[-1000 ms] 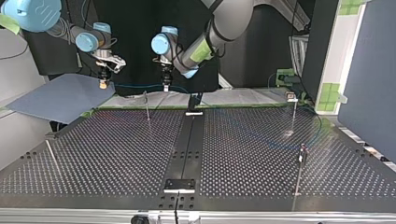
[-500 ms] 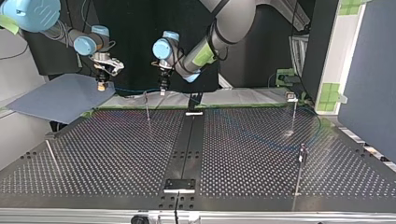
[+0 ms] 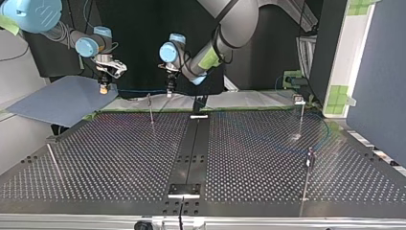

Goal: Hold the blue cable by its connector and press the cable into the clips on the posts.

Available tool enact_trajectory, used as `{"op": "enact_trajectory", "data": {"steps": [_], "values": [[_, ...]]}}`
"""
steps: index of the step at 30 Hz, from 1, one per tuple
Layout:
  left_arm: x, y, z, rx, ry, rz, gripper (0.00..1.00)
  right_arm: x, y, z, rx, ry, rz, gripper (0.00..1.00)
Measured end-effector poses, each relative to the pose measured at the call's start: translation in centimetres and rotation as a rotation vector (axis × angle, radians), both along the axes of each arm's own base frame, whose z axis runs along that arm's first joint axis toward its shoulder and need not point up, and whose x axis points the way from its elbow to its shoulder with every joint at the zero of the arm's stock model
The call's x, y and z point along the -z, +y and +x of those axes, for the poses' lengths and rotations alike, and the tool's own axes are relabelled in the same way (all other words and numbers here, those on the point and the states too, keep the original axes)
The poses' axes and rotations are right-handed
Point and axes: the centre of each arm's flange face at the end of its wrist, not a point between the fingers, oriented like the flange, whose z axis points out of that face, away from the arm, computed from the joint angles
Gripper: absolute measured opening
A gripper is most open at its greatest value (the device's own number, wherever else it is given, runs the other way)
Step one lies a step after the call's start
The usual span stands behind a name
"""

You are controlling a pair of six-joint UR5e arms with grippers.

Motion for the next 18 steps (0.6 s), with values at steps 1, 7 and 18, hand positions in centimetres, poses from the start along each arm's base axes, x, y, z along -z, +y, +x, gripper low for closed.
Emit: {"op": "enact_trajectory", "data": {"steps": [1,7,18], "values": [[-0.1,0.0,0.3,0.001,-0.002,-0.002,0.0,0.0,0.0,0.0,0.0,0.001,-0.001,0.0],[-0.8,-0.2,2.0,0.018,-0.013,-0.01,0.0,0.0,-0.2,0.0,0.001,0.0,-0.006,0.0],[-0.5,0.3,2.9,0.027,0.0,0.003,0.0,-0.1,-0.4,0.2,-0.003,0.002,-0.011,0.0]]}}
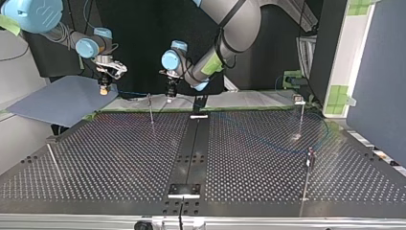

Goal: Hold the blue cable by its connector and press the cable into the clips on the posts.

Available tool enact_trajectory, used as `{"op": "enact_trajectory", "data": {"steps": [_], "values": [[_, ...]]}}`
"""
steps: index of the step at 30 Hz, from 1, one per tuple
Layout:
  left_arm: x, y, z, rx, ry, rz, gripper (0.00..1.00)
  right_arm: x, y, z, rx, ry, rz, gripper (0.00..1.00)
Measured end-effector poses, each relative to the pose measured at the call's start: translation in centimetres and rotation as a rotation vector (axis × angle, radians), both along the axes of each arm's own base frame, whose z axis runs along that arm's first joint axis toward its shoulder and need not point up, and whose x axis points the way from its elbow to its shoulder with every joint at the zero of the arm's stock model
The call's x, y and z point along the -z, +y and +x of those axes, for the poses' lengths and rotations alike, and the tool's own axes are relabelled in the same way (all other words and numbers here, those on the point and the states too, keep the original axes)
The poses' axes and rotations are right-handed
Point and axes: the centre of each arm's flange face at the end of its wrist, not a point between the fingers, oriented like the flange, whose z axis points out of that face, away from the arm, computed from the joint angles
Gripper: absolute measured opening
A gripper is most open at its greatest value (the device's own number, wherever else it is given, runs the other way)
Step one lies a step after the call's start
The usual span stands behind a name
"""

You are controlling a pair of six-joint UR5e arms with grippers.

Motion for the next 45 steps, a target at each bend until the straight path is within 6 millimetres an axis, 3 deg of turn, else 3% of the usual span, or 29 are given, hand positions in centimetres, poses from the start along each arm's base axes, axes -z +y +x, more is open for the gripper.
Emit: {"op": "enact_trajectory", "data": {"steps": [6,18,45], "values": [[0.1,0.0,-0.1,0.001,-0.003,0.016,0.0,0.3,0.1,0.1,0.003,0.007,0.004,0.0],[-0.3,0.5,1.0,-0.008,-0.011,0.017,0.0,3.0,-0.3,0.1,0.018,0.048,0.068,0.0],[-1.6,1.2,3.7,-0.015,-0.014,0.032,0.0,0.9,-5.0,-0.1,0.014,0.042,0.025,0.0]]}}
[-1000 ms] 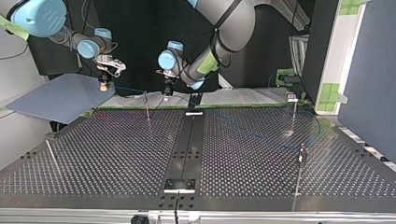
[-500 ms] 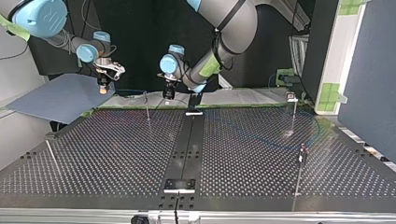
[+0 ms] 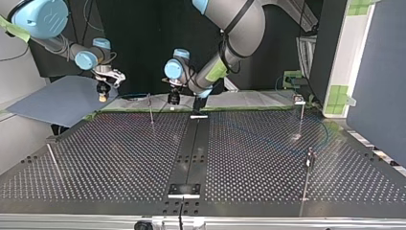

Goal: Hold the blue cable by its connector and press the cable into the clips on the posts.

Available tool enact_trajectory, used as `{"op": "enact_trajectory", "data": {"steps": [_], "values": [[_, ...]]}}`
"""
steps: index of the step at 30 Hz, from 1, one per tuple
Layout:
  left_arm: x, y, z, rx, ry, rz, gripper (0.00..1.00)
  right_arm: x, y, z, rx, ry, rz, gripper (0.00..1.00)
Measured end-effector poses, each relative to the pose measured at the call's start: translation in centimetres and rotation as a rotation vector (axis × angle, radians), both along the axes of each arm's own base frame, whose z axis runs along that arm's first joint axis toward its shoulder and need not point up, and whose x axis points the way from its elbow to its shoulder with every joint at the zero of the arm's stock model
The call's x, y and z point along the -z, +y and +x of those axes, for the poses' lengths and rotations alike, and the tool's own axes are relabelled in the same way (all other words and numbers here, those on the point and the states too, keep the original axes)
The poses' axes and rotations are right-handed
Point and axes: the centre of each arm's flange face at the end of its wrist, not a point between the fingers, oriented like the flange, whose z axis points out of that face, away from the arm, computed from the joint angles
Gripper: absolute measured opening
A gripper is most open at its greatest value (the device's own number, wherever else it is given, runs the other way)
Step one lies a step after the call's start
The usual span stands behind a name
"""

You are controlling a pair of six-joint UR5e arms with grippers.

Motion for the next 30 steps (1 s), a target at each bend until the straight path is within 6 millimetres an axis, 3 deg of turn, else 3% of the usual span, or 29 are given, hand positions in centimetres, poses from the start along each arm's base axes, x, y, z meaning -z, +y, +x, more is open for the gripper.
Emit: {"op": "enact_trajectory", "data": {"steps": [10,20,30], "values": [[1.4,0.3,1.0,-0.01,0.023,0.016,0.0,-0.9,-1.5,0.3,-0.04,-0.012,-0.033,0.0],[-0.9,1.2,4.9,-0.043,-0.002,-0.007,0.0,-1.7,-2.9,0.1,-0.051,-0.027,-0.06,0.0],[-0.6,2.0,5.5,-0.041,0.011,0.007,0.0,-2.2,-3.9,-0.1,-0.05,-0.024,-0.08,0.0]]}}
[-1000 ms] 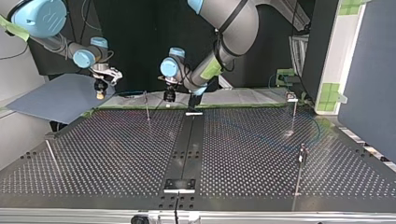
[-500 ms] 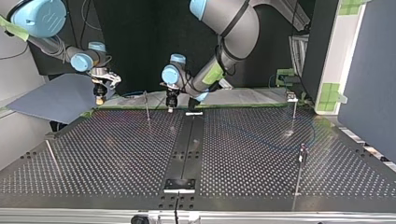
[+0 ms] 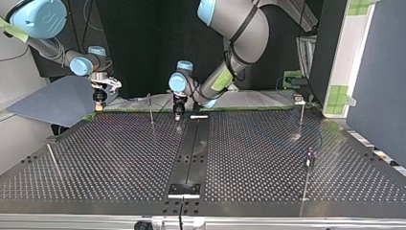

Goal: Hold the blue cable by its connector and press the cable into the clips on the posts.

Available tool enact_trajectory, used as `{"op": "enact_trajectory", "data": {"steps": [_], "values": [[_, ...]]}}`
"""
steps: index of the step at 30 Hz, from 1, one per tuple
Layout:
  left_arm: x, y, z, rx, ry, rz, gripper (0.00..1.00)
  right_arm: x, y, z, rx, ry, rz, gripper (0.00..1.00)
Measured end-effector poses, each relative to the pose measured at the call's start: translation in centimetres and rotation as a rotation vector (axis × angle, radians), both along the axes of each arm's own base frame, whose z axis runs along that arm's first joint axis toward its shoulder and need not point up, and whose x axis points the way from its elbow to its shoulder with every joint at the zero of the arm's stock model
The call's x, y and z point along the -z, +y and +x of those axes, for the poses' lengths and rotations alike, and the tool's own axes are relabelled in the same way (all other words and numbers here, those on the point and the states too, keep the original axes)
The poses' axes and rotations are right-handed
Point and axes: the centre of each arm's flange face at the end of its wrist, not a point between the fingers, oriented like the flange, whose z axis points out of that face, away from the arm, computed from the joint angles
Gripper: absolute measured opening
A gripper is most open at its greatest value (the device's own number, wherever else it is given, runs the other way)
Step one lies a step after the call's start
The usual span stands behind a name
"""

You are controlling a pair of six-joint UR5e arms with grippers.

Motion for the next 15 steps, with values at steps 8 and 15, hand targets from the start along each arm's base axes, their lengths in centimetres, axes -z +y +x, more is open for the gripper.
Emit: {"op": "enact_trajectory", "data": {"steps": [8,15], "values": [[0.0,0.3,0.3,0.0,0.002,0.008,0.0,-0.4,-0.8,0.0,-0.008,-0.003,-0.022,0.0],[-0.4,0.5,0.8,-0.017,-0.001,0.01,0.0,-1.0,-2.0,-0.5,-0.017,-0.011,-0.038,0.0]]}}
